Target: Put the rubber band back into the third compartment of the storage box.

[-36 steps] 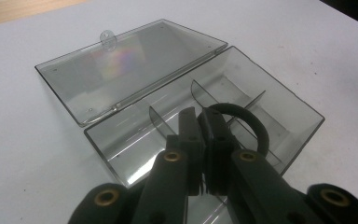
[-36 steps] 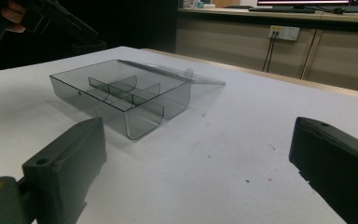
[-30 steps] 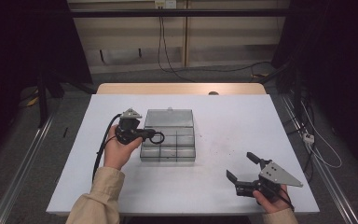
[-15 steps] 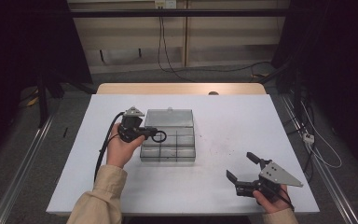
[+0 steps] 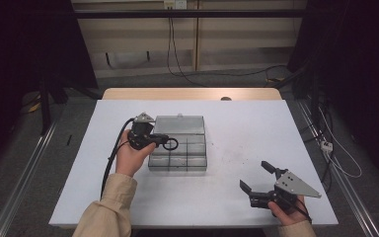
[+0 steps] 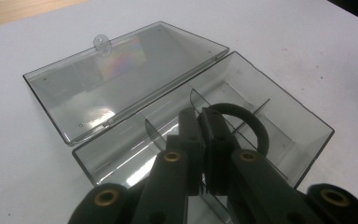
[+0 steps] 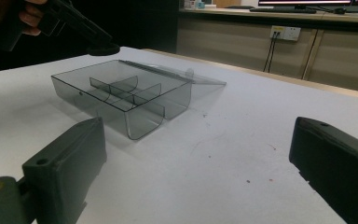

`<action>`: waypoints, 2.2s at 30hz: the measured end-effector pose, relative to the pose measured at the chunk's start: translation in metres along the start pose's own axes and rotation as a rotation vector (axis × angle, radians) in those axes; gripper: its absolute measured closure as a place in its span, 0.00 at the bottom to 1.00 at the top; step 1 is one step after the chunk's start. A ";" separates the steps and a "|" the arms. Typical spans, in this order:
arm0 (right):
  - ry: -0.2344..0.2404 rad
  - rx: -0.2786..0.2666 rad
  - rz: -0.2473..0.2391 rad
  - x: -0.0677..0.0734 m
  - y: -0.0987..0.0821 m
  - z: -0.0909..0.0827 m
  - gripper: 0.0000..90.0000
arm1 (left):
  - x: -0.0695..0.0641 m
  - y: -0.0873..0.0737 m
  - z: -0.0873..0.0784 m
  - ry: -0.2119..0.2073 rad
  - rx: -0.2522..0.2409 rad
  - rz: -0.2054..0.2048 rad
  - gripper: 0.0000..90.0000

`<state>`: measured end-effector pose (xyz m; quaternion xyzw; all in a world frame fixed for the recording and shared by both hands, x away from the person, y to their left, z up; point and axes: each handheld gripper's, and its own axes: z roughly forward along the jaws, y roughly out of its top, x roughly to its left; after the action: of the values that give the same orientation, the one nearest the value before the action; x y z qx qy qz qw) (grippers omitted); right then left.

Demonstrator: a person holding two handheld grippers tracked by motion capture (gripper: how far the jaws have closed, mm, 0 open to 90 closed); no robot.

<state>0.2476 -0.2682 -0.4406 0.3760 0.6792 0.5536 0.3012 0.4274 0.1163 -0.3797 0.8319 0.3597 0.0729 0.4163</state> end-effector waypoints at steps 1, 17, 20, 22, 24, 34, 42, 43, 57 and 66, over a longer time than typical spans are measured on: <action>-0.002 0.001 0.001 0.000 0.000 0.000 0.04 | 0.000 0.000 0.001 0.000 0.003 0.003 0.97; 0.001 -0.001 0.001 0.000 0.000 -0.001 0.05 | -0.001 0.006 0.009 0.000 0.007 0.004 0.97; 0.001 -0.001 0.001 0.000 0.000 -0.001 0.05 | -0.003 0.007 0.011 0.001 0.001 -0.004 0.97; 0.001 -0.001 0.001 0.000 0.000 -0.001 0.05 | -0.003 0.008 0.012 -0.004 0.008 0.003 0.98; 0.003 -0.002 0.003 0.001 0.000 -0.001 0.05 | -0.004 0.009 0.013 0.001 0.008 0.010 0.98; 0.003 -0.002 0.004 0.000 0.000 -0.001 0.05 | -0.005 0.014 0.018 -0.003 -0.002 0.000 0.97; 0.006 -0.005 0.004 0.000 0.000 -0.001 0.05 | -0.005 0.017 0.022 -0.006 0.004 -0.002 0.97; 0.006 -0.005 0.004 0.000 0.000 -0.001 0.05 | -0.006 0.017 0.023 0.000 0.006 0.000 0.97; 0.005 -0.008 0.000 0.000 0.001 -0.001 0.05 | -0.005 0.021 0.027 -0.001 0.017 0.006 0.97; 0.006 -0.008 0.003 0.000 0.001 -0.001 0.05 | -0.005 0.020 0.035 0.007 0.018 -0.006 0.97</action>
<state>0.2465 -0.2687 -0.4395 0.3740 0.6774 0.5580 0.2998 0.4489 0.0825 -0.3861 0.8343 0.3643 0.0710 0.4077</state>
